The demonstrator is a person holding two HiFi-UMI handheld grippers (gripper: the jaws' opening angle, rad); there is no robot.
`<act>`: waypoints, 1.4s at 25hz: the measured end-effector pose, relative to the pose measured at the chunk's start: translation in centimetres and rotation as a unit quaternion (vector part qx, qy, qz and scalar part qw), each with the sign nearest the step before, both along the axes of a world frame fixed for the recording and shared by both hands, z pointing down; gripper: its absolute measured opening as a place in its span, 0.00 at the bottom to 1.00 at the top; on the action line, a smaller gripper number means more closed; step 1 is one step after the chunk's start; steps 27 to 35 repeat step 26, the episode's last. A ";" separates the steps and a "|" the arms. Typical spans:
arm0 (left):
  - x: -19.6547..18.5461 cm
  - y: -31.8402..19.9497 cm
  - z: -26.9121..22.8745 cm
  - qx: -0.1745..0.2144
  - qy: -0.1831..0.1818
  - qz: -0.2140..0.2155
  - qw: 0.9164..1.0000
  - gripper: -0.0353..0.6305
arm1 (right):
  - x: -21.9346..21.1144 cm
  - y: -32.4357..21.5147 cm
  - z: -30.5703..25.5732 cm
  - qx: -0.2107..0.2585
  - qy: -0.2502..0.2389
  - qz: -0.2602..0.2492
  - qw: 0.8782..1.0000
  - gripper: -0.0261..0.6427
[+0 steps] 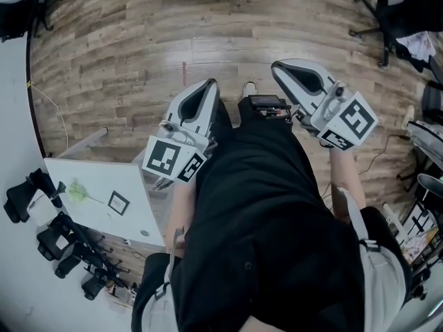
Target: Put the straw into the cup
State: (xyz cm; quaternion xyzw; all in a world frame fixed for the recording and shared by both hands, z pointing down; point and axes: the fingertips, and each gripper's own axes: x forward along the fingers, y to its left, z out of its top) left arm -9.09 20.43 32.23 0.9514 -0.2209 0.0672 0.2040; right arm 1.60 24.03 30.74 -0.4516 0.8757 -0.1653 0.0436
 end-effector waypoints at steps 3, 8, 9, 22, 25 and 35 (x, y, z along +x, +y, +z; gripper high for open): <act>-0.1 0.1 0.0 0.000 -0.002 0.003 1.000 0.07 | -0.5 -0.2 0.1 0.005 0.015 -0.002 1.000 0.06; -0.2 0.2 0.0 0.001 -0.005 0.007 1.000 0.07 | -1.5 -0.3 0.1 0.009 0.018 -0.009 1.000 0.06; -0.1 0.2 0.0 0.001 -0.005 0.008 1.000 0.07 | -1.5 -0.3 0.1 0.009 0.018 -0.009 1.000 0.06; 1.2 1.1 0.5 0.000 -0.014 0.014 1.000 0.07 | -0.1 0.5 0.2 0.014 0.018 -0.001 1.000 0.06; 1.4 1.3 0.6 -0.001 -0.015 0.014 1.000 0.07 | 0.3 0.6 0.2 0.014 0.017 0.002 1.000 0.06; 1.5 1.4 0.6 -0.002 -0.015 0.014 1.000 0.07 | 0.4 0.7 0.1 0.015 0.017 0.003 1.000 0.06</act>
